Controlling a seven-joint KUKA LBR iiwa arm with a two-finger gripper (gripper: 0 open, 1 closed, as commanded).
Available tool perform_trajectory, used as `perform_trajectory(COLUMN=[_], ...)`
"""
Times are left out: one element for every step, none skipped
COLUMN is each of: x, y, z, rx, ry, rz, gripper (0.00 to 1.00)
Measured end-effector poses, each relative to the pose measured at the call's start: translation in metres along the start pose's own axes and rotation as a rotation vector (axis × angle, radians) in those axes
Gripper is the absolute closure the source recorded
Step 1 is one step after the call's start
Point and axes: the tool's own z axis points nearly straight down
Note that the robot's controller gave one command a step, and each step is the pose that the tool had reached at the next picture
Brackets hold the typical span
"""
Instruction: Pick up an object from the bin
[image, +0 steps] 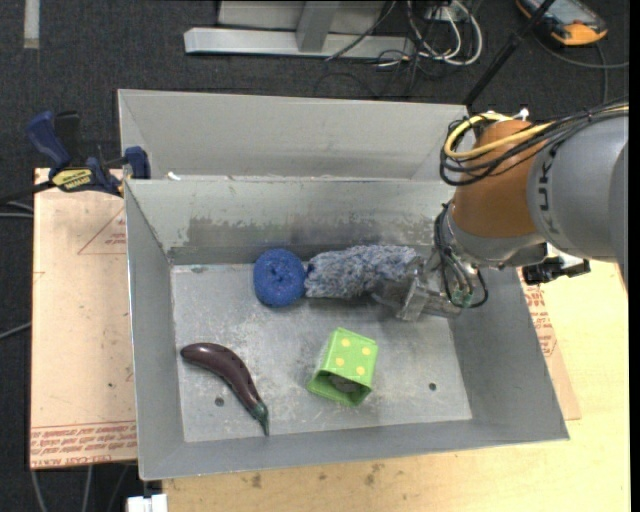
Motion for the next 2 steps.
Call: perform_trajectory(x=[-0.0006, 0.0008], y=[0.0002, 0.0], z=[-0.0069, -0.0158], rx=[0.0, 0.001], ry=[-0.002, 0.005], rz=[0.0, -0.001], gripper=[1.0, 1.0])
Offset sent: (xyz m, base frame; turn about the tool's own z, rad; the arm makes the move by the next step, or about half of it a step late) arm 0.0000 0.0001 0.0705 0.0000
